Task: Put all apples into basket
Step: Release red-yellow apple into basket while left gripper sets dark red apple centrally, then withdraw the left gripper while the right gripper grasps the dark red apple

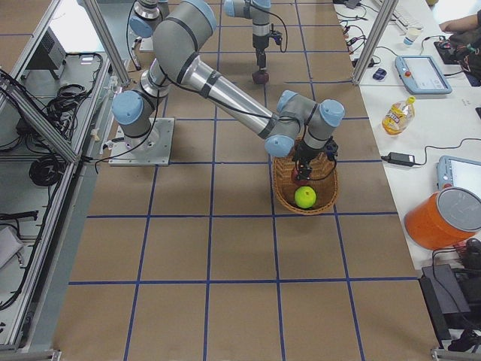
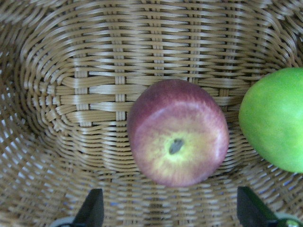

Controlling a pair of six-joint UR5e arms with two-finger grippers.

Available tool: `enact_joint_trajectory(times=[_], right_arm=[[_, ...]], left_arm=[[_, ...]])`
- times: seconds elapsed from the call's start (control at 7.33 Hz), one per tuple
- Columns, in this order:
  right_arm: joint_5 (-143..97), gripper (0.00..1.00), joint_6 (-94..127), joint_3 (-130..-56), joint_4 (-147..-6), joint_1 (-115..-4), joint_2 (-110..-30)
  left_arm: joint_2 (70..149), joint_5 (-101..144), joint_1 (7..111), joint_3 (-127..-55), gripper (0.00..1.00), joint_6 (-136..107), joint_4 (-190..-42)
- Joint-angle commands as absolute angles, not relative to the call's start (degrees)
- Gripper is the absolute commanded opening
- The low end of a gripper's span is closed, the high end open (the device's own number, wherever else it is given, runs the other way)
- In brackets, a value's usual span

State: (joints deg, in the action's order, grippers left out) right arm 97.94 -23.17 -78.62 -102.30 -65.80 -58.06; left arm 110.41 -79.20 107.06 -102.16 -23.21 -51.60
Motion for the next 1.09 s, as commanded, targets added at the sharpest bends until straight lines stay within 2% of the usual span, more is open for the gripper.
enact_joint_trajectory(times=[0.0,0.41,0.68,0.95], right_arm=[[92.32,1.00,-19.37,-78.31,-93.82,-71.07,-64.66],[88.16,1.00,1.95,-79.01,-91.84,-88.88,-67.50],[84.23,1.00,13.13,-79.45,-92.89,-98.83,-66.28],[83.41,1.00,16.08,-81.38,-96.93,-104.21,-63.73]], left_arm=[[100.77,-79.28,102.77,-101.96,1.00,-16.66,-64.00],[88.62,-81.71,95.84,-95.13,1.00,-1.05,-91.05],[84.92,-86.83,87.83,-92.82,1.00,11.15,-95.36],[84.55,-86.83,87.19,-92.72,1.00,10.73,-94.48]])
